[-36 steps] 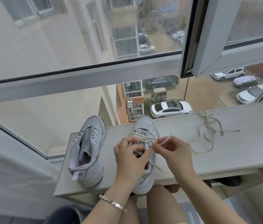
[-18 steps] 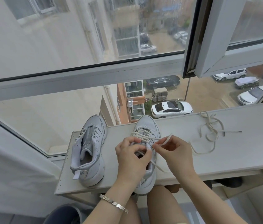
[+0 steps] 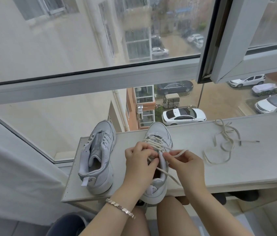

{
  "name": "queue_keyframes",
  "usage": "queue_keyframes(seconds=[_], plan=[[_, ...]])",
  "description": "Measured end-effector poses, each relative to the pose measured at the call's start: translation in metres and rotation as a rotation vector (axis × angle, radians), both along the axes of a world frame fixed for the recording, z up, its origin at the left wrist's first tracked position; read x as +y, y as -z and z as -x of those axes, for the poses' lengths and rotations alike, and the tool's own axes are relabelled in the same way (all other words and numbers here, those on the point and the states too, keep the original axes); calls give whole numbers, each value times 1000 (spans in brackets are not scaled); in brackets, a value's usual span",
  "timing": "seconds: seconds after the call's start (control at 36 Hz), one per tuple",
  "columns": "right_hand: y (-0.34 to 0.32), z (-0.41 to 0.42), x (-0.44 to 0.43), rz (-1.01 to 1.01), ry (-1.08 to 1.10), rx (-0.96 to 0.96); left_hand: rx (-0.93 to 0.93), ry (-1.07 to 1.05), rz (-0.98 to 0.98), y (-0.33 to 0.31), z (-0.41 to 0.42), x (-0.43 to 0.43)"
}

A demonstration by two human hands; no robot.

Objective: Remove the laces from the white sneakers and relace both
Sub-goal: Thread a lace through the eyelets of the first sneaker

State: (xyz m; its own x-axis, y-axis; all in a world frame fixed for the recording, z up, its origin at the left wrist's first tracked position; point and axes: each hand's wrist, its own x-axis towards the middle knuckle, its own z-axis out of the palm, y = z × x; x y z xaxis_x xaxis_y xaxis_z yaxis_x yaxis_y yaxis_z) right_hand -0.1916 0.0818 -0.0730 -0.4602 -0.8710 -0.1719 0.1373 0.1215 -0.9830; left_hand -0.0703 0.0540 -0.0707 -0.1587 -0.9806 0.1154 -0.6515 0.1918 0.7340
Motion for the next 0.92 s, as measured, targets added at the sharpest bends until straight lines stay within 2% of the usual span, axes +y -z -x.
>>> queue_keyframes(seconds=[0.17, 0.36, 0.53, 0.67, 0.78, 0.83, 0.92], plan=[[1, -3, 3, -20, -4, -65, -51, -4, 57, -2, 2, 1], [2, -6, 5, 78, -109, 148, -148, -21, 114, -4, 3, 3], [0, 0, -1, 8, -226, 160, -249, -3, 164, -6, 5, 3], [-2, -1, -3, -52, -246, 159, -91, -20, 122, -6, 3, 5], [3, -5, -5, -57, -224, 289, 15, -10, 72, -13, -5, 3], [4, -7, -7, -29, -222, 306, 161, -48, 14, -21, -12, 2], [6, -7, -10, 2, -230, 318, 502, -170, -115, -36, -29, 2]])
